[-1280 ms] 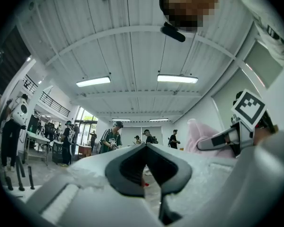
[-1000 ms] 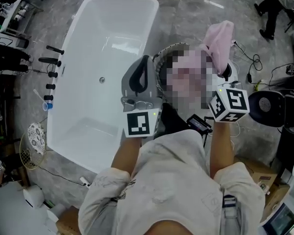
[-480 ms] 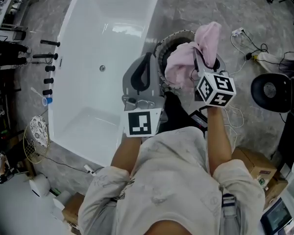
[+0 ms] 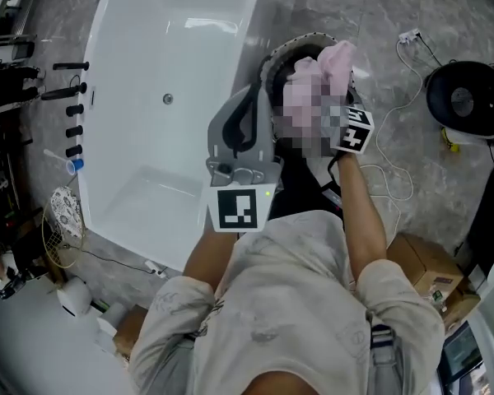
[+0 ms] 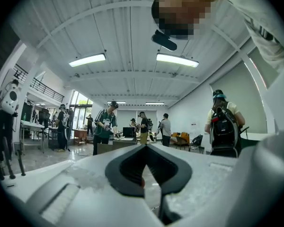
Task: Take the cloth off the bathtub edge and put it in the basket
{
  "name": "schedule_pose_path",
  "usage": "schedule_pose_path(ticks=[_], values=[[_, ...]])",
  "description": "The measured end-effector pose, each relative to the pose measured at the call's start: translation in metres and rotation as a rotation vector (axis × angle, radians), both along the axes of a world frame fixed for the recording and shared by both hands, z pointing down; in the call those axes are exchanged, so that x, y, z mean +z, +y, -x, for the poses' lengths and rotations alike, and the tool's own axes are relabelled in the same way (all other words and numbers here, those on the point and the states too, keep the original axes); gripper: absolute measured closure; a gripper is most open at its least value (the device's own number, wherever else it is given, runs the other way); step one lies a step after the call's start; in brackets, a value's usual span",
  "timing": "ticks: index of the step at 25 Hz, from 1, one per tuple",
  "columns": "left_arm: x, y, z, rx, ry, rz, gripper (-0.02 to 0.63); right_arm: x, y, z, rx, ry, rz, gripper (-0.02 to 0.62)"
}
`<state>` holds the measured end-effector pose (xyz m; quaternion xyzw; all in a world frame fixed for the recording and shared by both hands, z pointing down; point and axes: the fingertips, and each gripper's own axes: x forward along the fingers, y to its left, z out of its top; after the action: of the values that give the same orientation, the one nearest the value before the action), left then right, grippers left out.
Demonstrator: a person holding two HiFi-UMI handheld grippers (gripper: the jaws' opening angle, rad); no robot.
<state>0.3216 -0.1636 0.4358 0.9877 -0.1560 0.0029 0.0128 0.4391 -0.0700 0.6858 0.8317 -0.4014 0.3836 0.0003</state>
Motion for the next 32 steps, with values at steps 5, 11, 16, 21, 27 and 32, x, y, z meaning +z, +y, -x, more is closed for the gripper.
schedule_pose_path(ticks=[5,11,16,21,27,32], values=[[0.019,0.001,-0.014,0.03,-0.029,0.014,0.606,0.074,0.001,-0.003,0.023,-0.107,0.09,0.445],[0.049,0.008,-0.025,0.06,-0.078,0.036,0.604,0.156,0.0,0.0,0.013,-0.217,0.193,0.443],[0.074,0.009,-0.025,0.084,-0.135,0.067,0.604,0.204,0.004,0.007,0.013,-0.302,0.275,0.439],[0.082,0.01,-0.029,0.077,-0.145,0.08,0.605,0.234,0.003,0.017,-0.003,-0.375,0.329,0.433],[0.082,0.009,-0.03,0.069,-0.138,0.087,0.604,0.246,0.012,0.024,0.021,-0.423,0.332,0.279],[0.078,0.013,-0.031,0.07,-0.13,0.083,0.605,0.247,0.023,0.03,0.005,-0.432,0.344,0.249]])
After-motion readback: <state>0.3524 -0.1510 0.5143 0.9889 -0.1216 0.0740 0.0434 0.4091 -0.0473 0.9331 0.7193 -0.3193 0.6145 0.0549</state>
